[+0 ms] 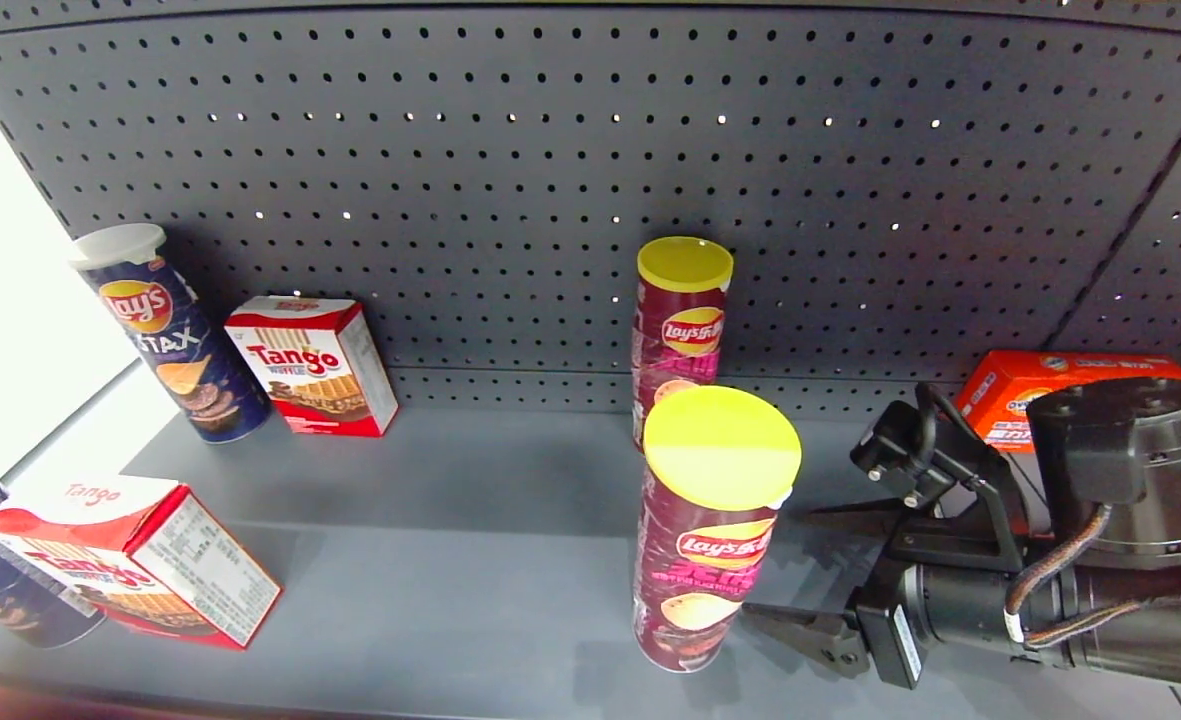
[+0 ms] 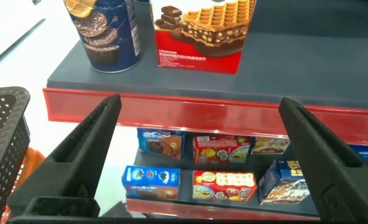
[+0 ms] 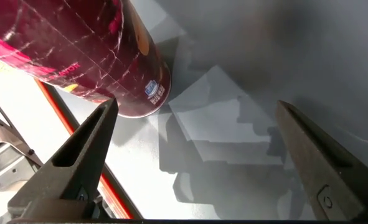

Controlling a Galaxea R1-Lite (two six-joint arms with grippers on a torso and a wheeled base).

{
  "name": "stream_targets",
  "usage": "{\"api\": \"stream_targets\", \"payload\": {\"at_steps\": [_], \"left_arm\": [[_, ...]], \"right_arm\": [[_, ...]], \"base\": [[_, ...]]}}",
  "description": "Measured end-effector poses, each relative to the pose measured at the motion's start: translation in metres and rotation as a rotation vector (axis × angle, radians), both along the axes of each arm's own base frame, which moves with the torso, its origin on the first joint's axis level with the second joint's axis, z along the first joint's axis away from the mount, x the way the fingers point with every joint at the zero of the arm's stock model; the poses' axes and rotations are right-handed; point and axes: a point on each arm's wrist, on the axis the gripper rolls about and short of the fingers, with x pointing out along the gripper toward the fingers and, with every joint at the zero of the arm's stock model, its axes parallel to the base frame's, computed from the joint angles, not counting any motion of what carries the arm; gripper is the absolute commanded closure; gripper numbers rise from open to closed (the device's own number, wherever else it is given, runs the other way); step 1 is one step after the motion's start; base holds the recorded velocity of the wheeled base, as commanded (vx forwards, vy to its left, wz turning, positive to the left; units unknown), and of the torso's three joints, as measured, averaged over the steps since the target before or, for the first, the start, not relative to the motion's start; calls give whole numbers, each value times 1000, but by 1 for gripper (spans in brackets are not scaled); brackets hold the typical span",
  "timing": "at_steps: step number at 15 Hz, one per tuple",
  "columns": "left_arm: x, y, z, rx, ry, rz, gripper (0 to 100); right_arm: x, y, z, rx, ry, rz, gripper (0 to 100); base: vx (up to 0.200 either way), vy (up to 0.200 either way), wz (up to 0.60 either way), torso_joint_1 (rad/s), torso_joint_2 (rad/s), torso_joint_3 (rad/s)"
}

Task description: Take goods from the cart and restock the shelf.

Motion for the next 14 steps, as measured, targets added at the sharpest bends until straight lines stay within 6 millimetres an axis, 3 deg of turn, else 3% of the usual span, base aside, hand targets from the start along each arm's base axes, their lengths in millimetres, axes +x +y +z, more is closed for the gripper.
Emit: {"api": "stream_targets", "payload": {"at_steps": [5, 7, 9, 11, 14], "left_arm": [[0, 0, 0, 0, 0, 0, 0], [0, 0, 0, 0, 0, 0, 0], [0, 0, 0, 1, 0, 0, 0], [0, 0, 0, 1, 0, 0, 0], [0, 0, 0, 3, 1, -1, 0]], "right_arm": [[1, 0, 0, 6, -8, -5, 0], [0, -12, 6, 21, -28, -44, 0], [-2, -34, 17, 52, -72, -119, 0], [-8, -67, 34, 97, -151, -248, 0], [-46, -116, 51, 148, -295, -448, 0]], "base": [[0, 0, 0, 0, 0, 0], [0, 0, 0, 0, 0, 0], [0, 0, 0, 0, 0, 0], [0, 0, 0, 0, 0, 0], [0, 0, 0, 0, 0, 0]]}}
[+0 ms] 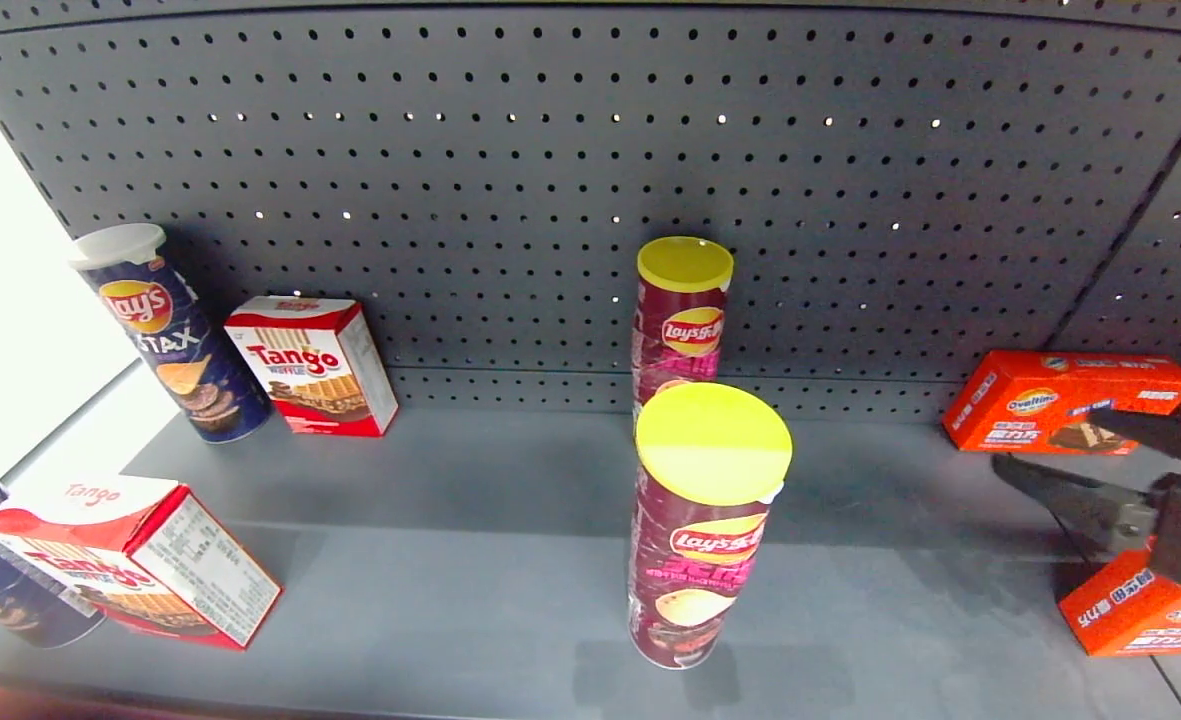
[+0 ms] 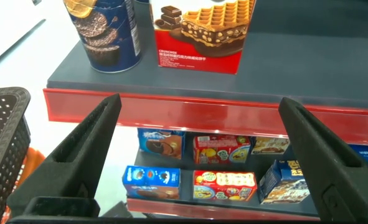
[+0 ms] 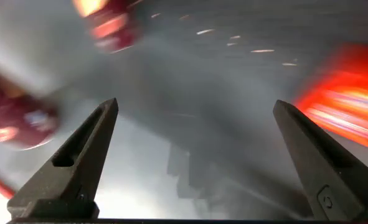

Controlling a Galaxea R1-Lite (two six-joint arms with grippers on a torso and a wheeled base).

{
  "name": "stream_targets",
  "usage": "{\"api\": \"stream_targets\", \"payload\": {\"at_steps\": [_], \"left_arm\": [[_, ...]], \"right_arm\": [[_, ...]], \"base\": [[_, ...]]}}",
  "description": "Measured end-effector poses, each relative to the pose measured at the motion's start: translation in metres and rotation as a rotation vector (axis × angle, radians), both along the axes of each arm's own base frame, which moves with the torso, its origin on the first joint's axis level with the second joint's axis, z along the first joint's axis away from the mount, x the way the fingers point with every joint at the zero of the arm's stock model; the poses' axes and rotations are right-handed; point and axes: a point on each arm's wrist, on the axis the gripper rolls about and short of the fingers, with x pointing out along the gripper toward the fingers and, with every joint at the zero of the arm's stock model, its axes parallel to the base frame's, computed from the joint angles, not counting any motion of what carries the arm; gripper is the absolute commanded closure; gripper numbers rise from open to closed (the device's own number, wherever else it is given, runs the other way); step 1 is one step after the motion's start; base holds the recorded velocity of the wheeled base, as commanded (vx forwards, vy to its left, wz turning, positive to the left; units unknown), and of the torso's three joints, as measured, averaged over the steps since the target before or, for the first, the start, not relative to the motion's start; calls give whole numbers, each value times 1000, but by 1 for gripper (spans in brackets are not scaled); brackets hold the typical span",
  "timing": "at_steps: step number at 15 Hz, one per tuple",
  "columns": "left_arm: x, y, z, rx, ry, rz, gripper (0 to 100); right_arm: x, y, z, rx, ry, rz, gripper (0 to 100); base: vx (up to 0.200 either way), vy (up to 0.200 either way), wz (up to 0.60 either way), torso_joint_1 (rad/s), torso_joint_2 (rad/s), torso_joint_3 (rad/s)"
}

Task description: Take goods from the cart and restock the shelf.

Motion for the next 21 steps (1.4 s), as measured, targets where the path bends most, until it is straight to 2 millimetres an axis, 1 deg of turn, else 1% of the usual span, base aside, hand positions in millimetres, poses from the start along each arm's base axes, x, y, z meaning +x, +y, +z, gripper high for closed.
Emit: {"api": "stream_targets", "payload": {"at_steps": [1, 2, 3, 4, 6, 8, 9, 11, 14, 16, 21], "left_arm": [[0, 0, 0, 0, 0, 0, 0], [0, 0, 0, 0, 2, -1, 0], [0, 0, 0, 0, 2, -1, 0], [0, 0, 0, 0, 0, -1, 0], [0, 0, 0, 0, -2, 1, 0], [0, 0, 0, 0, -1, 2, 0], [0, 0, 0, 0, -1, 2, 0], [0, 0, 0, 0, -2, 2, 0], [0, 0, 0, 0, -1, 1, 0], [0, 0, 0, 0, -1, 1, 0], [0, 0, 0, -3, -2, 8, 0]], "right_arm": [[-20, -11, -2, 8, -43, -63, 0], [-42, -21, -9, 12, -85, -120, 0], [-63, -26, -20, 12, -114, -164, 0], [-83, -30, -33, 12, -144, -203, 0], [-117, -35, -66, 6, -154, -262, 0], [-143, -37, -102, 3, -145, -303, 0], [-148, -37, -121, 9, -135, -318, 0], [-153, -37, -144, 69, -109, -363, 0], [-156, -39, -150, 124, -119, -466, 0], [-156, -37, -154, 100, -126, -397, 0], [-157, -37, -155, 106, -132, -386, 0]], "base": [[0, 0, 0, 0, 0, 0], [0, 0, 0, 0, 0, 0], [0, 0, 0, 0, 0, 0], [0, 0, 0, 0, 0, 0], [0, 0, 0, 0, 0, 0], [0, 0, 0, 0, 0, 0], [0, 0, 0, 0, 0, 0], [0, 0, 0, 0, 0, 0], [0, 0, 0, 0, 0, 0], [0, 0, 0, 0, 0, 0], [0, 0, 0, 0, 0, 0]]}}
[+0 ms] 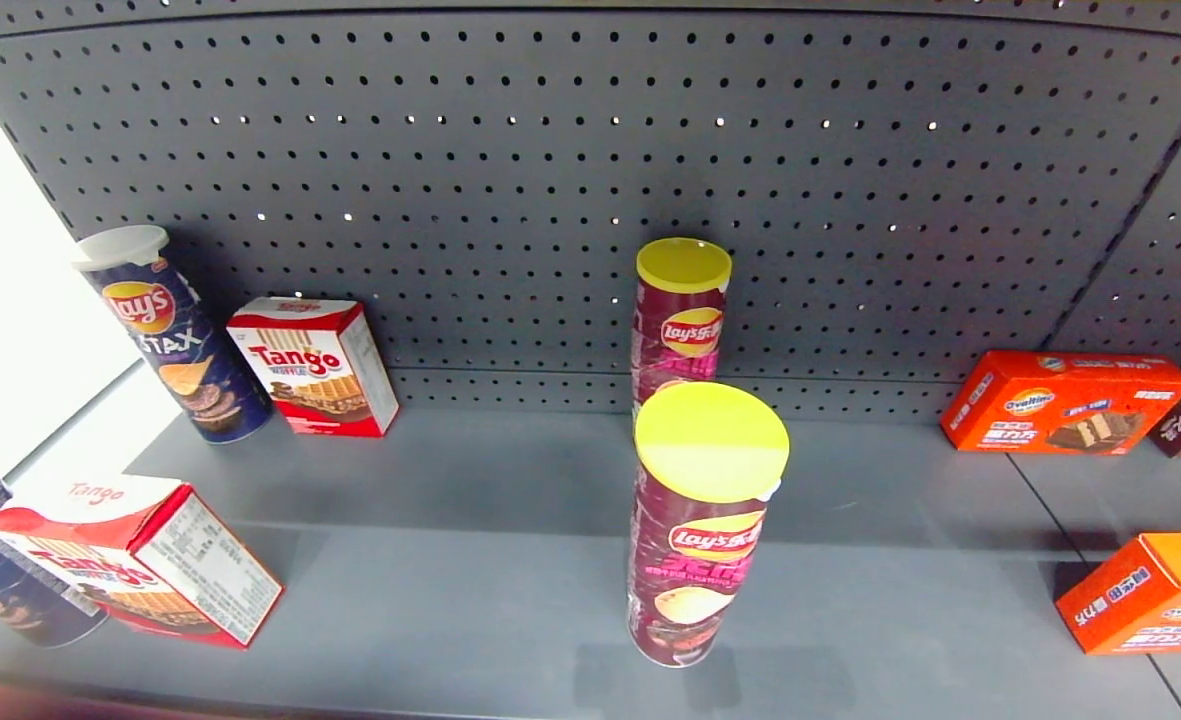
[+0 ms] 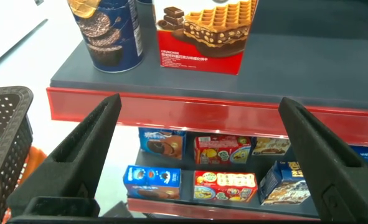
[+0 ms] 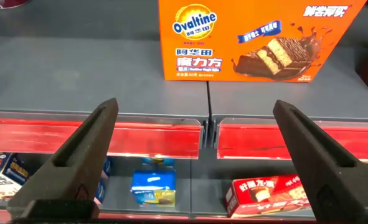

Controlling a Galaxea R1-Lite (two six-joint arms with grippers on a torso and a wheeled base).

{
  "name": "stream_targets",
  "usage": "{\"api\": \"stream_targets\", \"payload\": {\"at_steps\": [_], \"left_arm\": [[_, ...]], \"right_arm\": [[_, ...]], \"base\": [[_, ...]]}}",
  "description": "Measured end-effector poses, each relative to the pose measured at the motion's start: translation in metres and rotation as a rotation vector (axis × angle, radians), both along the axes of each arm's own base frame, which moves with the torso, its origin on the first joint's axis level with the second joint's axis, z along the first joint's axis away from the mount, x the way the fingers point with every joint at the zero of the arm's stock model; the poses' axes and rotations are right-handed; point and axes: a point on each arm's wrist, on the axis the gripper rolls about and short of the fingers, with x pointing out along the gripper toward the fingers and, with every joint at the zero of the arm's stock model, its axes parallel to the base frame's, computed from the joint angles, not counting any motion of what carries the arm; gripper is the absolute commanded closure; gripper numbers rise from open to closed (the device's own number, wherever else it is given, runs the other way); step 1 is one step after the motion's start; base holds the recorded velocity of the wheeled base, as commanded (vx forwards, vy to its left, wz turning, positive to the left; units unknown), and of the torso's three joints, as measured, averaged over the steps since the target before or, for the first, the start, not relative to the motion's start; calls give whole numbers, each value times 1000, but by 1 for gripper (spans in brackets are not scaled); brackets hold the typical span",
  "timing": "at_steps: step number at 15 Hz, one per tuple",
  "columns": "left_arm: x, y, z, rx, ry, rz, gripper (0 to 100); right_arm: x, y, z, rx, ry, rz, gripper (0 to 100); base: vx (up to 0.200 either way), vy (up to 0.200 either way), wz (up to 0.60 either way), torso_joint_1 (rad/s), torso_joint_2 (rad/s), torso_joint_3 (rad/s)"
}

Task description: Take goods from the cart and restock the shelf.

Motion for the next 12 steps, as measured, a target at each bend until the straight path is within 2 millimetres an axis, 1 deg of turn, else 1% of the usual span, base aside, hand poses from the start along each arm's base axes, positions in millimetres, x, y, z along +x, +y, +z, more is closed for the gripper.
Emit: {"api": "stream_targets", "payload": {"at_steps": [8, 9, 12], "left_arm": [[0, 0, 0, 7, 0, -4, 0], [0, 0, 0, 7, 0, -2, 0], [0, 0, 0, 3, 0, -1, 0]], "right_arm": [[0, 0, 0, -2, 0, 5, 0], [0, 0, 0, -5, 1, 15, 0], [0, 0, 0, -1, -1, 23, 0]], "base": [[0, 0, 0, 0, 0, 0], [-200, 0, 0, 2, 7, 2], [0, 0, 0, 0, 0, 0]]}}
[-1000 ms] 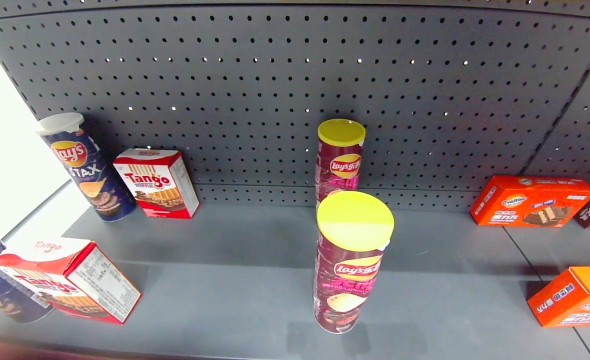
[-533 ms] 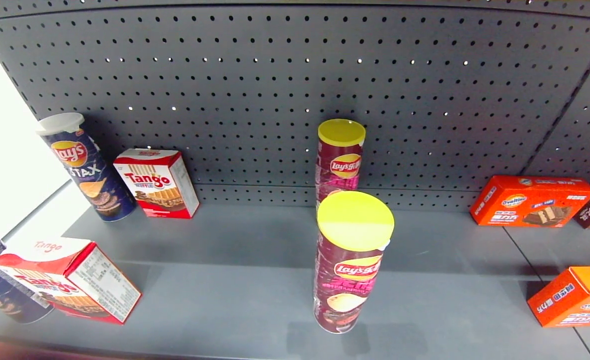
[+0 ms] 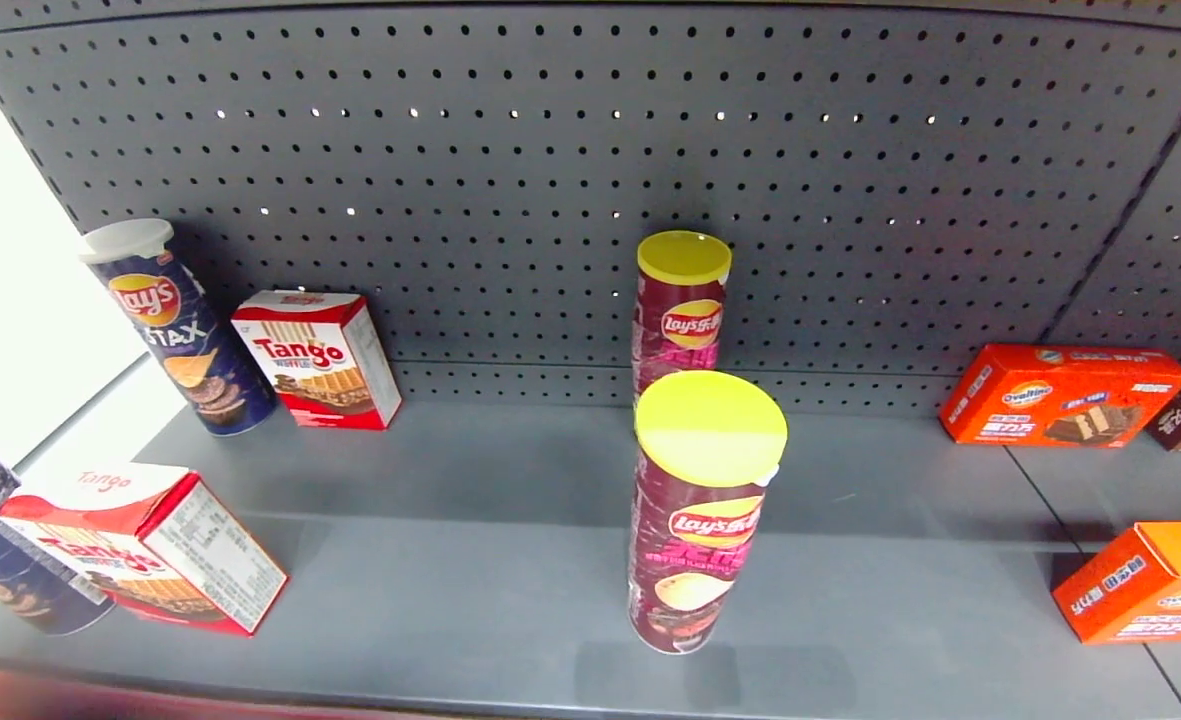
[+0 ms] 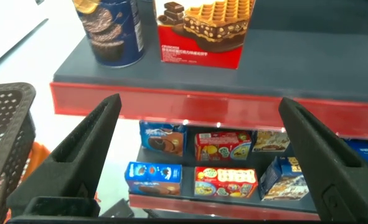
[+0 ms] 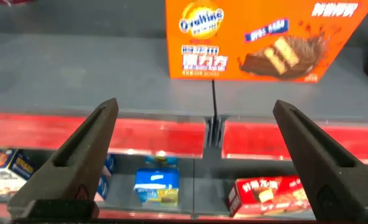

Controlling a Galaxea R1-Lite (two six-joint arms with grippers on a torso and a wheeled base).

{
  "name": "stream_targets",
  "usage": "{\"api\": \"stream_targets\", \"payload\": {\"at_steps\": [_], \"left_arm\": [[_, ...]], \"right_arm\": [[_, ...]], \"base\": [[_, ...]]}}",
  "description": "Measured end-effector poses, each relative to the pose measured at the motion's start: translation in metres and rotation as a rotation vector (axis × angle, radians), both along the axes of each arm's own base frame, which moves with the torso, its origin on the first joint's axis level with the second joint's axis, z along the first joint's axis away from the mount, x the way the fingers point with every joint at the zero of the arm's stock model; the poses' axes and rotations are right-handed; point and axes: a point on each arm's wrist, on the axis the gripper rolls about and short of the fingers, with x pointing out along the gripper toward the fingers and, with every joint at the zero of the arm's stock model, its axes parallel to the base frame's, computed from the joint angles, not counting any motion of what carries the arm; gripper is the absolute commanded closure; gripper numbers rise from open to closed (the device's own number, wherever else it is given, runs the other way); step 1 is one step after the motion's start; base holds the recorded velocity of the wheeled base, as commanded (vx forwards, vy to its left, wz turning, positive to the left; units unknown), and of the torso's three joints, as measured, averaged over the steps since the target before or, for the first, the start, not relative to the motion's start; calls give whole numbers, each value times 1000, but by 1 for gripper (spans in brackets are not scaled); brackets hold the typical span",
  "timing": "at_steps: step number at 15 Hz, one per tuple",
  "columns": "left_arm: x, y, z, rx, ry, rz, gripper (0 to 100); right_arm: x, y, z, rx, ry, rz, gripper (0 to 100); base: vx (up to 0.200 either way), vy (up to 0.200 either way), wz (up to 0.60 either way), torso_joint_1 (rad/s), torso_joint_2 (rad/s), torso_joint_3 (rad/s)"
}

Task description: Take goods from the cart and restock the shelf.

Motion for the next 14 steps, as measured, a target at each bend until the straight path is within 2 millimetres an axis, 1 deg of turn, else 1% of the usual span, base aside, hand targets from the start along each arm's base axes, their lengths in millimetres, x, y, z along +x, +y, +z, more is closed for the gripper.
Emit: {"api": "stream_targets", "payload": {"at_steps": [9, 11, 14], "left_arm": [[0, 0, 0, 1, 0, 0, 0], [0, 0, 0, 1, 0, 0, 0], [0, 0, 0, 1, 1, -1, 0]], "right_arm": [[0, 0, 0, -1, -1, 1, 0], [0, 0, 0, -1, -1, 1, 0], [0, 0, 0, -1, -1, 1, 0]], "base": [[0, 0, 0, 0, 0, 0], [0, 0, -600, 2, 5, 2], [0, 0, 0, 0, 0, 0]]}}
